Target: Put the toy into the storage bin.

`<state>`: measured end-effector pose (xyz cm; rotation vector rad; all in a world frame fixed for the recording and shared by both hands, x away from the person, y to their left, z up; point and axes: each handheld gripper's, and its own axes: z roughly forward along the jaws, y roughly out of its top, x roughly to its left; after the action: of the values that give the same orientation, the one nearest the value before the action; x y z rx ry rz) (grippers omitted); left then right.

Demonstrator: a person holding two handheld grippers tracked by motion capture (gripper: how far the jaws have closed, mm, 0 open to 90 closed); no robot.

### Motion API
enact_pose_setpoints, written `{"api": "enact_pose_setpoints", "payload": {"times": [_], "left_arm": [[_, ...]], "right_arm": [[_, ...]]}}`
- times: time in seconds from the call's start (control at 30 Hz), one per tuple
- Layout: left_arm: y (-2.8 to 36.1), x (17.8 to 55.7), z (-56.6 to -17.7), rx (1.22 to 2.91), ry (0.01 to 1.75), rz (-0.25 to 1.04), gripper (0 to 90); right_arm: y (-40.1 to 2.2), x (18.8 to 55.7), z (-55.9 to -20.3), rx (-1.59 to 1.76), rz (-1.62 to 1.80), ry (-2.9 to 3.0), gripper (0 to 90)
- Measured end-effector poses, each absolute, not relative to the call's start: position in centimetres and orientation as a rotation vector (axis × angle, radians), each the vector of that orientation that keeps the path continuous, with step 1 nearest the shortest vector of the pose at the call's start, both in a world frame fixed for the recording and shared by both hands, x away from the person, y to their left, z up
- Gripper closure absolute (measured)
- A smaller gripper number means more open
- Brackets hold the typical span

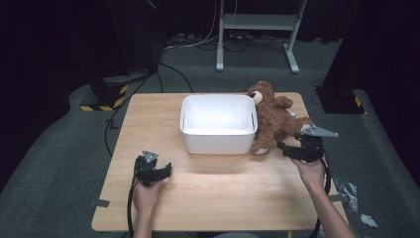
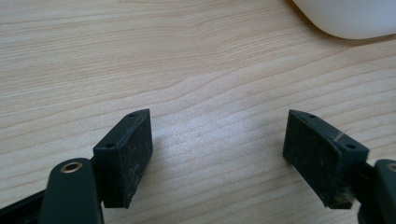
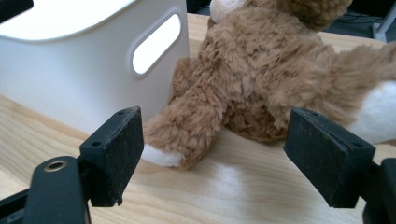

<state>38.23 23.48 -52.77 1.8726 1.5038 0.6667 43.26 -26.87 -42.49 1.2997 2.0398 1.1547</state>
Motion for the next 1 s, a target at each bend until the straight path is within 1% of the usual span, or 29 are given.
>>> {"api": "enact_pose_setpoints", "payload": {"times": [0.17,1.0], "left_arm": [[23.5,38.2,-52.8,1.872,1.504,0.667,23.9],[23.5,38.2,-52.8,1.872,1.504,0.667,23.9]], "right_arm": [[-26.7,43.9,-42.1,1.301,1.144,2.044,17.6],[-25.4,46.2,-41.3,1.273,1.087,2.078,18.5]]}}
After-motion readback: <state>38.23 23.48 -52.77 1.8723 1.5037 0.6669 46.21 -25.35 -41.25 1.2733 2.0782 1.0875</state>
